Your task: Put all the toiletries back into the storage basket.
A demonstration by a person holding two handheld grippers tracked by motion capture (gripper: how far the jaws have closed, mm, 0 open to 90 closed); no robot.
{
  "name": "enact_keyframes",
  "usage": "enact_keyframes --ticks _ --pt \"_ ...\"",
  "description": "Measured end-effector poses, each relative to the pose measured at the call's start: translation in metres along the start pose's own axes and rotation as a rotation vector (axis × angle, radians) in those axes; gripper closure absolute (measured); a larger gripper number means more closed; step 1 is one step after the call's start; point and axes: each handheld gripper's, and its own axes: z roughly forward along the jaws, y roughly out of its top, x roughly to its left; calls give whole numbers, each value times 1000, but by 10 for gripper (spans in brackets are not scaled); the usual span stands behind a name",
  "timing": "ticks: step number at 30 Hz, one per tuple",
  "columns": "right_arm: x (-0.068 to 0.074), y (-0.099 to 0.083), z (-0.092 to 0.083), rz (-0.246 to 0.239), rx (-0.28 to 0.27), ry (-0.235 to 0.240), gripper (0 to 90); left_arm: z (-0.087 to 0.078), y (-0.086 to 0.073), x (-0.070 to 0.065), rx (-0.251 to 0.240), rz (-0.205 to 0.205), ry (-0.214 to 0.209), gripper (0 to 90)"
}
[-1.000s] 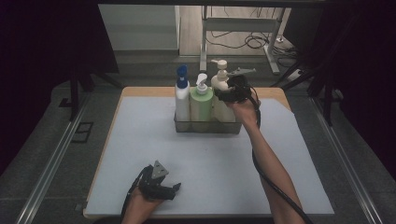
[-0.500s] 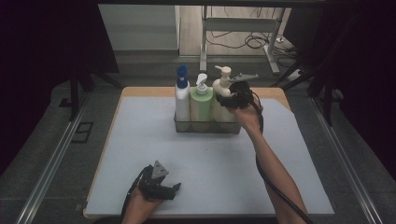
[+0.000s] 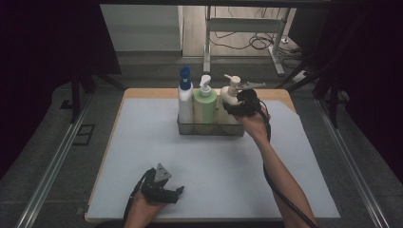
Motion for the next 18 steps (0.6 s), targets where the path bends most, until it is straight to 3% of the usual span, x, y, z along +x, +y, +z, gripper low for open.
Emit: enact_keyframes --ticks 18 --pt "-5 -2 3 7 26 15 350 0 0 0 -1 -1 -1 123"
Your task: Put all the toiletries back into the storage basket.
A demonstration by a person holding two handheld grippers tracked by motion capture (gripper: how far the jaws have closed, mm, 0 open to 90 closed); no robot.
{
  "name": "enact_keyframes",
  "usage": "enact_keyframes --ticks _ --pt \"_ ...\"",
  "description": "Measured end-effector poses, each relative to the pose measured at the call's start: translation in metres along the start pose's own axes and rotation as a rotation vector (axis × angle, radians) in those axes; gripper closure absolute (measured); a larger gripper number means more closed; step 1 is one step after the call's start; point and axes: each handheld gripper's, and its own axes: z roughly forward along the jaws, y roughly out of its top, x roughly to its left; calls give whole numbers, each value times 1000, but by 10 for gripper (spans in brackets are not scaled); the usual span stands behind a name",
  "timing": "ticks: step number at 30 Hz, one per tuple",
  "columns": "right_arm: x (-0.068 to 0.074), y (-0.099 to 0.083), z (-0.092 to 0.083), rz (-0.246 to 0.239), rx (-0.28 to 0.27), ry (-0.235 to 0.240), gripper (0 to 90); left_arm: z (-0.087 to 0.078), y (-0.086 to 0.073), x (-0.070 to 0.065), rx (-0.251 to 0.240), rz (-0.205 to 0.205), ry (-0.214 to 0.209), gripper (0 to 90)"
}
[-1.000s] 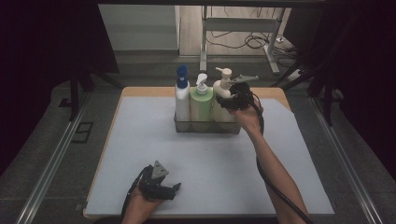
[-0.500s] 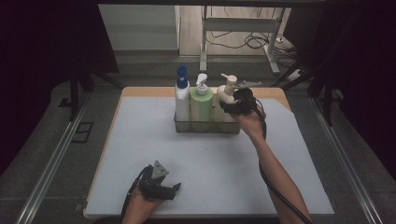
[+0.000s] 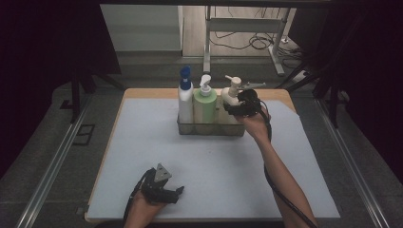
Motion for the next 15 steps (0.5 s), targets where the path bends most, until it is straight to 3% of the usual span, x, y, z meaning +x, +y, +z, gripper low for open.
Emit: enact_keyframes --ticks 6,15 --pt "-5 -4 -1 -2 -17 44 325 0 0 0 0 0 0 123" --pt "-6 -12 -10 -21 -23 49 325 0 0 0 0 0 0 123"
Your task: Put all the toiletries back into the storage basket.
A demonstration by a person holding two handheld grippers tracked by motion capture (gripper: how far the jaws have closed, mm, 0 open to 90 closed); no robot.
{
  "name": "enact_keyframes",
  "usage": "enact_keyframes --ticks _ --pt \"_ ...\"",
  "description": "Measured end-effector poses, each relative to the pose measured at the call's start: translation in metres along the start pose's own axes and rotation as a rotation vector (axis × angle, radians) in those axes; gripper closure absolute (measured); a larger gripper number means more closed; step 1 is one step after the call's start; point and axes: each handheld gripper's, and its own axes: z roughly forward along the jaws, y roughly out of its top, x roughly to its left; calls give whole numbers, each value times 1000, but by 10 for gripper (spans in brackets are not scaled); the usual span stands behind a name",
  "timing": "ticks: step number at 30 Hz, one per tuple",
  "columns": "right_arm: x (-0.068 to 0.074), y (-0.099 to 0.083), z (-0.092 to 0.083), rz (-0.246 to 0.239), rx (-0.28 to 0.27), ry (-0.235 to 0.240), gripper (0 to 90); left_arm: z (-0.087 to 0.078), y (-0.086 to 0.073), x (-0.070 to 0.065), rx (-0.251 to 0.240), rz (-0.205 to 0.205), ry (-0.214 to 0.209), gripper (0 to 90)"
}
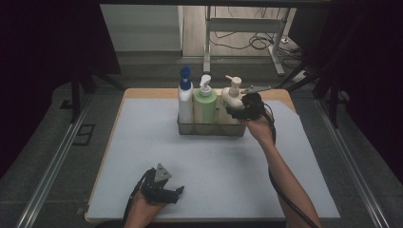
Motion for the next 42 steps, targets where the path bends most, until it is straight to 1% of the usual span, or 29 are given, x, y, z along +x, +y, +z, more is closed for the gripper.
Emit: enact_keyframes --ticks 6,12,13,17,18,22,23,25,28,31,34,35,36,37,39,42 --pt "-1 -6 -9 -12 -1 5 325 0 0 0 -1 -2 -1 123" --pt "-1 -11 -17 1 -1 15 329 0 0 0 -1 -1 -1 123" --pt "-3 -14 -21 7 -2 27 342 0 0 0 -1 -1 -1 123" --pt "-5 -18 -26 14 -3 40 357 0 0 0 -1 -1 0 123" --pt "-6 -20 -30 19 -1 49 365 0 0 0 -1 -2 0 123" --pt "-8 -24 -36 23 3 52 374 0 0 0 0 -1 0 123" --pt "-9 -26 -37 17 6 49 379 0 0 0 0 -1 0 123" --pt "-10 -28 -41 9 11 52 414 0 0 0 0 -1 0 123" --pt "-14 -32 -45 4 17 41 461 0 0 0 0 -2 0 123" --pt "-20 -35 -49 23 22 29 515 0 0 0 3 1 0 123" --pt "-26 -37 -48 53 26 11 602 0 0 0 1 -1 0 123" --pt "-28 -37 -48 58 26 9 631 0 0 0 0 -1 0 123" --pt "-28 -37 -48 58 26 9 631 0 0 0 0 -2 0 123" --pt "-29 -37 -46 67 23 11 656 0 0 0 0 -1 0 123" --pt "-31 -37 -45 68 23 4 732 0 0 0 1 -1 0 123" --pt "-34 -36 -40 77 29 -9 804 0 0 0 3 1 0 123"
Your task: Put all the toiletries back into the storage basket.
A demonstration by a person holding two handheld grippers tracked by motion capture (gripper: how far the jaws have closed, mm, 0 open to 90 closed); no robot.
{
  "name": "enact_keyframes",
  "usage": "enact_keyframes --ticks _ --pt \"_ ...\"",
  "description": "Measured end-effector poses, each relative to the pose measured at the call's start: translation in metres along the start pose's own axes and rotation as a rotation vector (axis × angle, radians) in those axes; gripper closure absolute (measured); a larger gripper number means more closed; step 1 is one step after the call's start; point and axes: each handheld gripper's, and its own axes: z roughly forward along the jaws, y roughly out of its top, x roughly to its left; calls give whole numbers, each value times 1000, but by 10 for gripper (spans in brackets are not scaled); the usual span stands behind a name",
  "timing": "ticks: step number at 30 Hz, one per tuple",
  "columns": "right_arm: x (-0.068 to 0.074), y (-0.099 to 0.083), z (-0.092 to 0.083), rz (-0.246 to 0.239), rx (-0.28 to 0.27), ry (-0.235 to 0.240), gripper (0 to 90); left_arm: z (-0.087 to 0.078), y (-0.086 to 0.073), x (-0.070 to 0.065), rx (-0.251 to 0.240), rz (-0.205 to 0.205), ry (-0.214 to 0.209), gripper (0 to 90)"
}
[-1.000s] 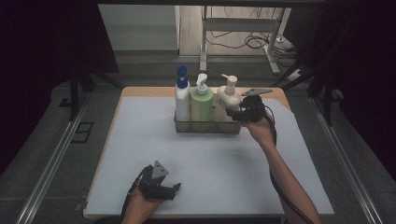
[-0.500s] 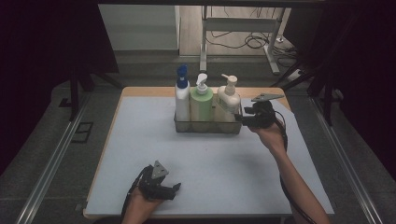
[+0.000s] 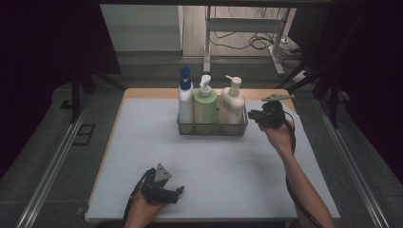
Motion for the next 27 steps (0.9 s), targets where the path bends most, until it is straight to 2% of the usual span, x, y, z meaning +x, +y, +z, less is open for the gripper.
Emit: enact_keyframes --ticks 5,11,27 --pt "-1 3 14 -5 13 -24 895 0 0 0 0 0 0 123" --pt "-3 8 25 2 18 -23 897 0 0 0 1 2 0 123" --pt "-11 12 55 26 56 40 889 0 0 0 1 1 0 123"
